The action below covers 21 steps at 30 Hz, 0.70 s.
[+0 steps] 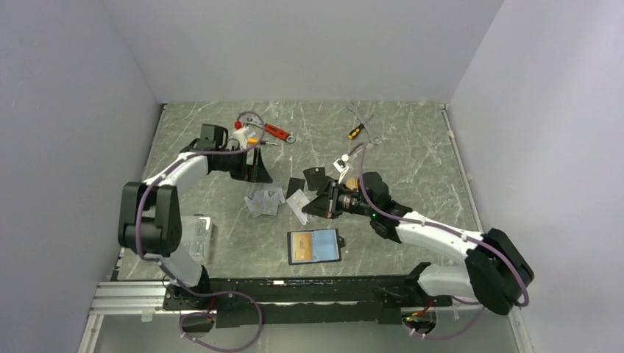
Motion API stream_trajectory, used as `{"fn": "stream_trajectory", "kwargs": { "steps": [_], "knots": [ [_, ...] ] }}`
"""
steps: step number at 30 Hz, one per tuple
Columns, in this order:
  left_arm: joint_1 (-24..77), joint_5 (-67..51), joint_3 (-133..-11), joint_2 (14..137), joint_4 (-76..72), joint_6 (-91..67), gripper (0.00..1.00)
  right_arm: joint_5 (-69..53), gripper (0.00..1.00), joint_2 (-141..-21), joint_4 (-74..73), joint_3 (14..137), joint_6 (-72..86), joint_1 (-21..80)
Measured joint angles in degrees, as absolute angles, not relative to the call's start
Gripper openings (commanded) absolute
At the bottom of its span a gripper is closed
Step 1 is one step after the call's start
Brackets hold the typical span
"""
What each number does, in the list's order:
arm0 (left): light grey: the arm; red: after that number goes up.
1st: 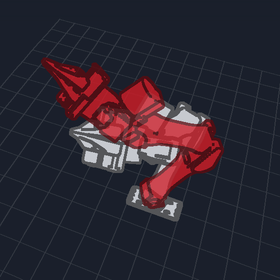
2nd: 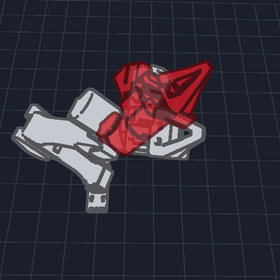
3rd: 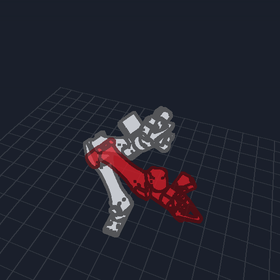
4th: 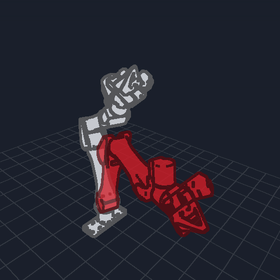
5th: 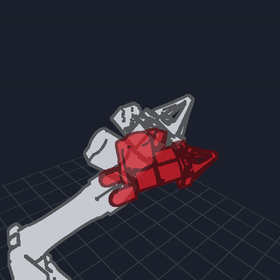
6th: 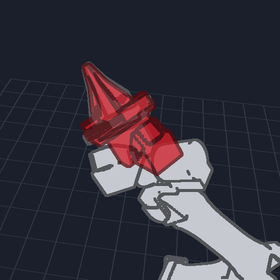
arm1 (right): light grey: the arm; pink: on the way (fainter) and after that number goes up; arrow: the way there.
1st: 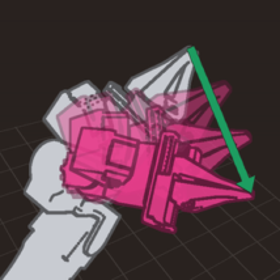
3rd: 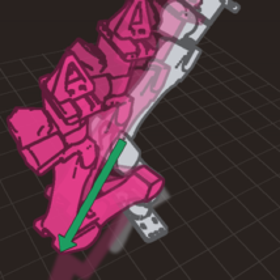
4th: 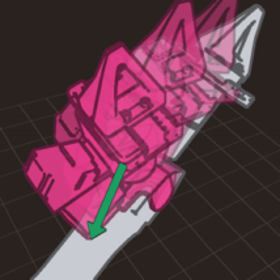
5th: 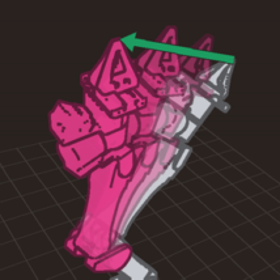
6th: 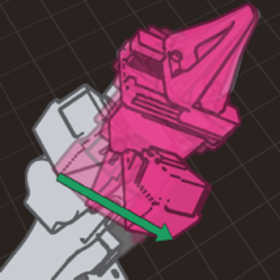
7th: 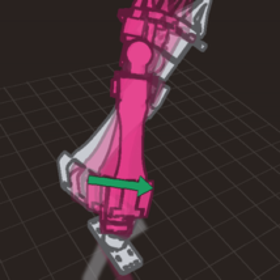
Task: Put the credit cards into the card holder
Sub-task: Place the credit card at the center of the board, then turn over the card slot in the card holder.
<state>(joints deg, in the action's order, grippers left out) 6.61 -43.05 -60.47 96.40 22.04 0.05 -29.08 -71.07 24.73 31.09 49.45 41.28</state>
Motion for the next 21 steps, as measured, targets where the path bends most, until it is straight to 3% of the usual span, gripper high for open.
{"fn": "stream_trajectory", "kwargs": {
  "steps": [6, 11, 14, 21],
  "knots": [
    [8.0, -52.9, -62.6, 82.1, 24.4, -2.8, 0.99, -24.5, 0.0, -62.7, 19.8, 31.1, 47.9, 41.3],
    [16.1, -61.6, -58.7, 71.4, 19.0, -9.5, 0.99, -21.3, 0.0, -59.0, 19.5, 31.4, 48.0, 41.6],
    [20.8, -65.2, -57.5, 70.1, 16.9, -11.8, 0.99, -20.3, 0.0, -59.0, 19.9, 32.3, 48.5, 42.2],
    [21.2, -67.2, -52.7, 70.5, 12.8, -16.5, 0.95, -19.2, 0.0, -57.1, 21.1, 32.6, 50.5, 42.8]
  ]
}}
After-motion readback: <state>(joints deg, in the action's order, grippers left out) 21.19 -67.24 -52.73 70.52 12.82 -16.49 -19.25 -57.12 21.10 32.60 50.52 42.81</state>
